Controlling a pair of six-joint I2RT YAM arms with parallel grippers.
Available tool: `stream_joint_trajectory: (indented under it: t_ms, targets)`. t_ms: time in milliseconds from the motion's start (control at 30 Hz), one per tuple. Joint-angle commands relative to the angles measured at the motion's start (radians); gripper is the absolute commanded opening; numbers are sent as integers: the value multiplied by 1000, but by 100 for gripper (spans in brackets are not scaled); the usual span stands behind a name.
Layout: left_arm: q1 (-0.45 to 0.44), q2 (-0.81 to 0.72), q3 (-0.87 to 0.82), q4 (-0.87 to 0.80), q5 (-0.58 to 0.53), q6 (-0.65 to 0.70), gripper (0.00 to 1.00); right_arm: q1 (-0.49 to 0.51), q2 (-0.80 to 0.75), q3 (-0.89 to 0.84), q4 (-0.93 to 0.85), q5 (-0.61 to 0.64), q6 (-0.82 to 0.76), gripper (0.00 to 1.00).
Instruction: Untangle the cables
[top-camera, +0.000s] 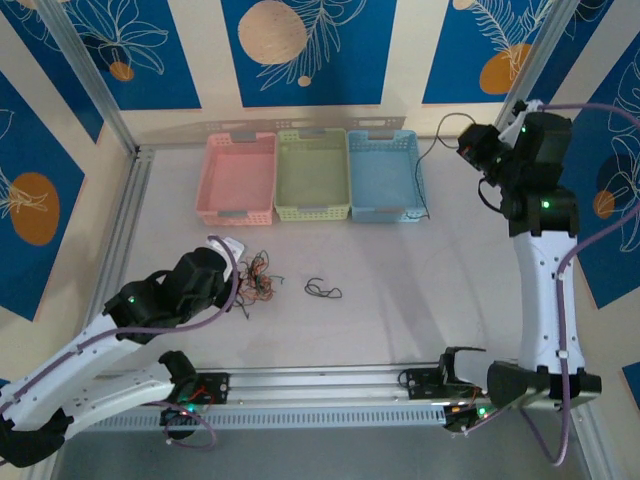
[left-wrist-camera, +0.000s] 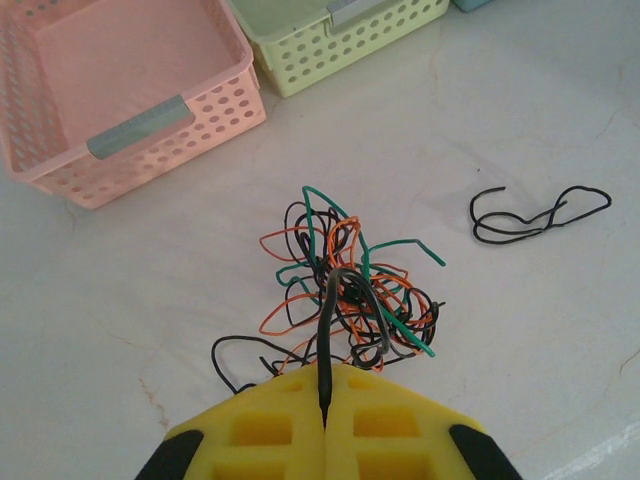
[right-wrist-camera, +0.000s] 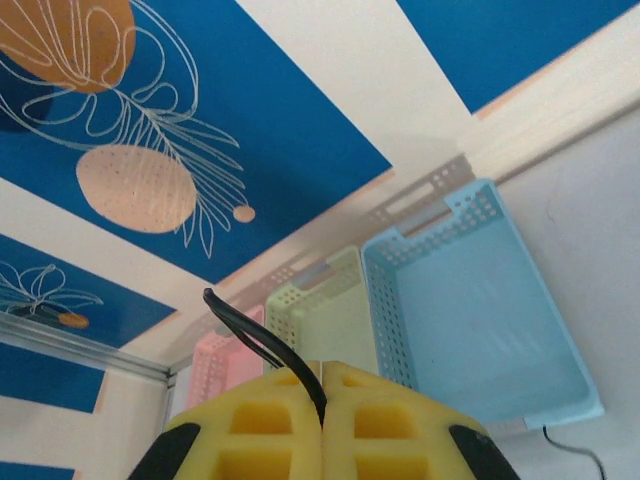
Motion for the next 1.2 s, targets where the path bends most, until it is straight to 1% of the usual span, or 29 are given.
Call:
stream_joint_trajectory:
  t_ms: [0,200,400,500,567,700,800,900,1067,1167]
  targets:
    - [8,-10,-6,17,-15,21,0,10,50,105,-48,33,18,0]
    - [8,-2,-7,16,-14,22,0,10,77,159,-33,-3,42,0]
    - [8,-3,-6,14,-13,22,0,16,25,233,-111,-56,30,0]
    - [8,-8,-7,15,-14,22,0,14,-56,188,-139,-39,26,0]
    - [8,-9,-7,16,-11,21,0,14,-120,126,-132,-12,21,0]
    - [8,-6,-7,17,-7,23,0,11,-183,60,-113,19,18,0]
    - [8,-3,-7,15,-4,23,0,12,-163,48,-90,51,18,0]
    - [8,-5,-9,16,-4,23,0,16,-108,45,-61,55,25,0]
    - [7,-5,-9,16,-7,24,0,30,-31,9,70,82,47,0]
    - [8,-2,-9,16,-7,23,0,36,34,29,117,100,55,0]
